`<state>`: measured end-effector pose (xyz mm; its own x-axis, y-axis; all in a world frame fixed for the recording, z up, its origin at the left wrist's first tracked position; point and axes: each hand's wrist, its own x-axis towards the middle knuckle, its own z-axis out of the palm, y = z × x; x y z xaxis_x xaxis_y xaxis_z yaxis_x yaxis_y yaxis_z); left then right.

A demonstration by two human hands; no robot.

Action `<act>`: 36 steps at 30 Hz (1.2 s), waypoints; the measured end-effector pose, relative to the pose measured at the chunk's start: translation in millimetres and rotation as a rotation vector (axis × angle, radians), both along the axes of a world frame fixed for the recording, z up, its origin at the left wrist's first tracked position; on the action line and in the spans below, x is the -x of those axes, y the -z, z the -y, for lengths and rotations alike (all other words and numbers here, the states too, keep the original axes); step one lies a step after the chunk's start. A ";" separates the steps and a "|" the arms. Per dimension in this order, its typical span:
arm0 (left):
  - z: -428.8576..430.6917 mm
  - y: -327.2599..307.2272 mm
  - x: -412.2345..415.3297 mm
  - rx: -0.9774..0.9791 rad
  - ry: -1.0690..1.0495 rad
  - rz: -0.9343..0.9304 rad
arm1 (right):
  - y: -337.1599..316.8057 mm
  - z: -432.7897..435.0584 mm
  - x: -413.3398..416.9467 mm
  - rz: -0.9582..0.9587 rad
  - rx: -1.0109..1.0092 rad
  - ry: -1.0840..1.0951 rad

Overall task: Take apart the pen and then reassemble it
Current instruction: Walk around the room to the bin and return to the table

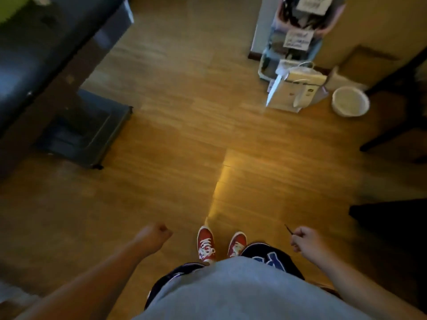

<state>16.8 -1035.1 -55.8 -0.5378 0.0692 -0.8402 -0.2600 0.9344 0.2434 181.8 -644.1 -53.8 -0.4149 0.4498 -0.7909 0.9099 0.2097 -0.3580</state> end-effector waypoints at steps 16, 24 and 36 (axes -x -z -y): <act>-322.0 -6.4 168.6 -0.098 0.546 0.003 | 18.6 -175.0 1.5 0.074 0.076 0.441; -385.2 2.7 220.8 0.011 0.566 0.023 | 6.5 -291.4 77.9 -0.052 0.003 0.443; -614.7 17.4 310.2 -0.014 0.871 0.063 | -12.6 -400.1 116.3 -0.062 0.044 0.761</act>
